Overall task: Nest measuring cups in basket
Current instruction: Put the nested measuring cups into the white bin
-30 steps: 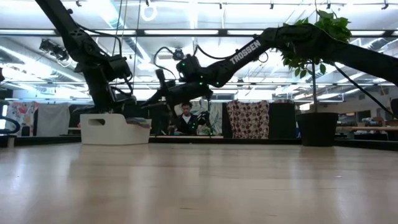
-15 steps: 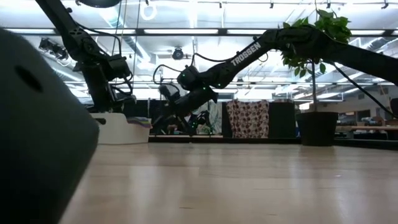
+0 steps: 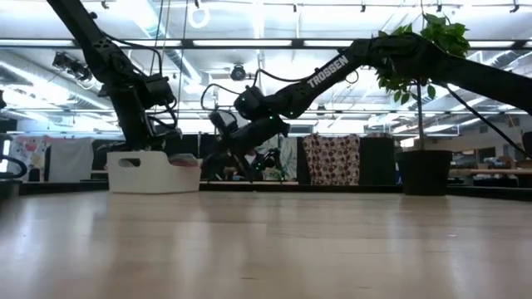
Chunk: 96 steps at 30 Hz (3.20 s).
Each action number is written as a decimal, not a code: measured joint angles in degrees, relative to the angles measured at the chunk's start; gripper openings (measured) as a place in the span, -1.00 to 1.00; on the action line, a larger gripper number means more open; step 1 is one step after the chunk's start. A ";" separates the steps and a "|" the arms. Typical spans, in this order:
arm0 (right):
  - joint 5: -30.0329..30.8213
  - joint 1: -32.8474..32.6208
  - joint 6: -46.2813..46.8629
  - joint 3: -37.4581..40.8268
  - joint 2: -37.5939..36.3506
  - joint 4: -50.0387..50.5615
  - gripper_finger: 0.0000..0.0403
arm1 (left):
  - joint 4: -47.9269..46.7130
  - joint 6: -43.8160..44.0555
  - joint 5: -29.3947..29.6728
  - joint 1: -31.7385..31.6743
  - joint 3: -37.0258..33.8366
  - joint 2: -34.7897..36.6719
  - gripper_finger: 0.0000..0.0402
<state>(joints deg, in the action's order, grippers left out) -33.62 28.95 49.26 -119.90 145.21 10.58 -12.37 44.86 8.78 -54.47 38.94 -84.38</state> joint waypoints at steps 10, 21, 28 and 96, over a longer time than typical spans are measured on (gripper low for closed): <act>-2.62 -1.49 -1.25 0.00 0.04 -2.20 -0.95 | 1.47 -0.45 -0.05 -0.05 0.02 0.00 -0.47; -5.45 -1.45 -1.55 0.00 0.04 -3.71 -0.95 | 1.00 -2.58 0.23 -0.03 0.02 0.00 -0.47; -8.32 -0.56 -5.53 0.00 -0.66 -3.71 -0.95 | -3.25 -4.02 2.09 -0.09 0.02 2.03 -0.47; 11.07 0.15 -32.35 0.55 -17.79 33.70 -0.95 | 18.26 11.37 0.27 26.81 0.11 -8.02 -0.47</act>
<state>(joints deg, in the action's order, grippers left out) -22.55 29.10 16.91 -119.35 127.42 44.28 5.89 56.23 9.05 -27.66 39.05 -92.40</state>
